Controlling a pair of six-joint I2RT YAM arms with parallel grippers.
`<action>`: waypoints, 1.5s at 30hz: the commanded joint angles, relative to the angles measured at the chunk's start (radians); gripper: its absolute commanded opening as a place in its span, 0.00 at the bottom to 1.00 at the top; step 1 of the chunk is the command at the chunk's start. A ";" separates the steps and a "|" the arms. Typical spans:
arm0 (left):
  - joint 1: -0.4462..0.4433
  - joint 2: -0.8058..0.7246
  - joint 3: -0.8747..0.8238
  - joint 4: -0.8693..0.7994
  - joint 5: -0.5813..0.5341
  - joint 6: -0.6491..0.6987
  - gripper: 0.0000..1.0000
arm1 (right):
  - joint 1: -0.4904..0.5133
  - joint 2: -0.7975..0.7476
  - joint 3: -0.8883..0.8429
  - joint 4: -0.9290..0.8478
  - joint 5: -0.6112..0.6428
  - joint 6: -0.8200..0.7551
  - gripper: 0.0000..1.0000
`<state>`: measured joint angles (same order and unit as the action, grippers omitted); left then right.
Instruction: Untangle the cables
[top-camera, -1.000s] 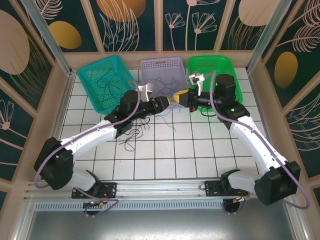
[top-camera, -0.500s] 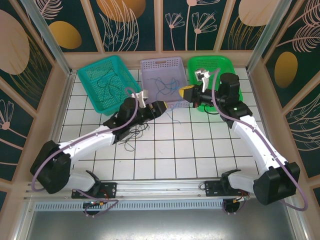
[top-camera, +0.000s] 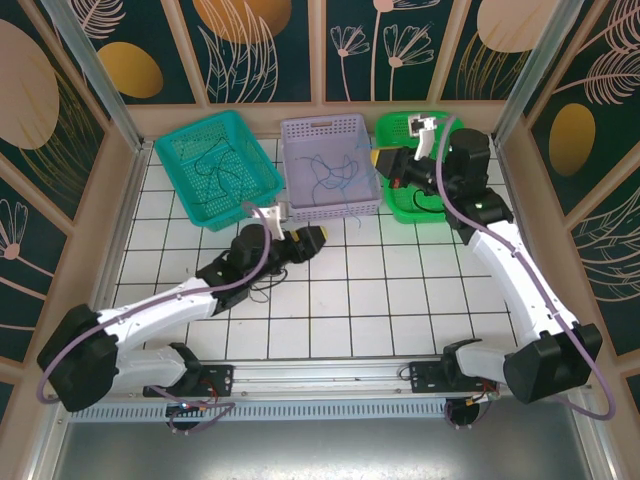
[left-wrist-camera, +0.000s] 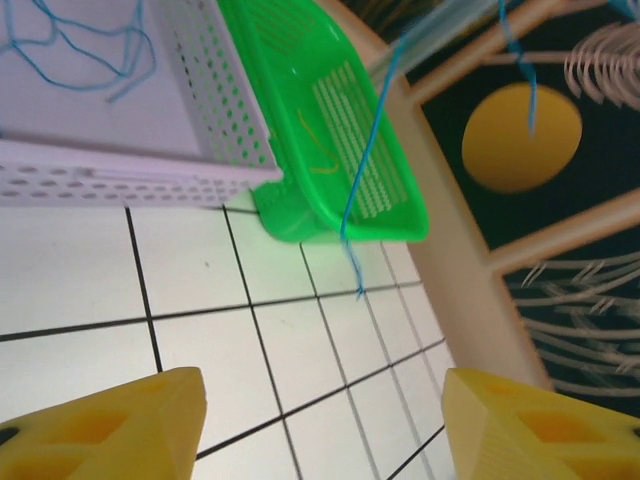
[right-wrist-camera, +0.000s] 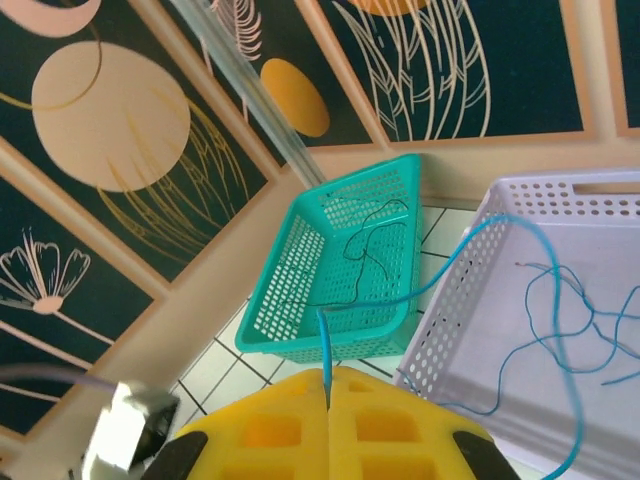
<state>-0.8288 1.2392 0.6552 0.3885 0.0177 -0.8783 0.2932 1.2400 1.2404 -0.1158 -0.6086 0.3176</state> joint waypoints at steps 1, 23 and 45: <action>-0.033 0.067 0.015 0.130 -0.044 0.121 0.68 | -0.006 0.025 0.078 -0.077 0.052 0.097 0.00; -0.066 0.412 0.306 0.135 -0.152 0.293 0.73 | 0.009 -0.013 0.092 -0.161 0.006 0.304 0.00; -0.302 0.450 0.349 0.024 -0.078 0.222 0.00 | -0.071 0.025 -0.043 0.425 0.246 0.202 0.00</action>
<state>-1.0618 1.6939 0.9970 0.4576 -0.0910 -0.6231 0.2302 1.2442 1.2415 0.0357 -0.4374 0.5728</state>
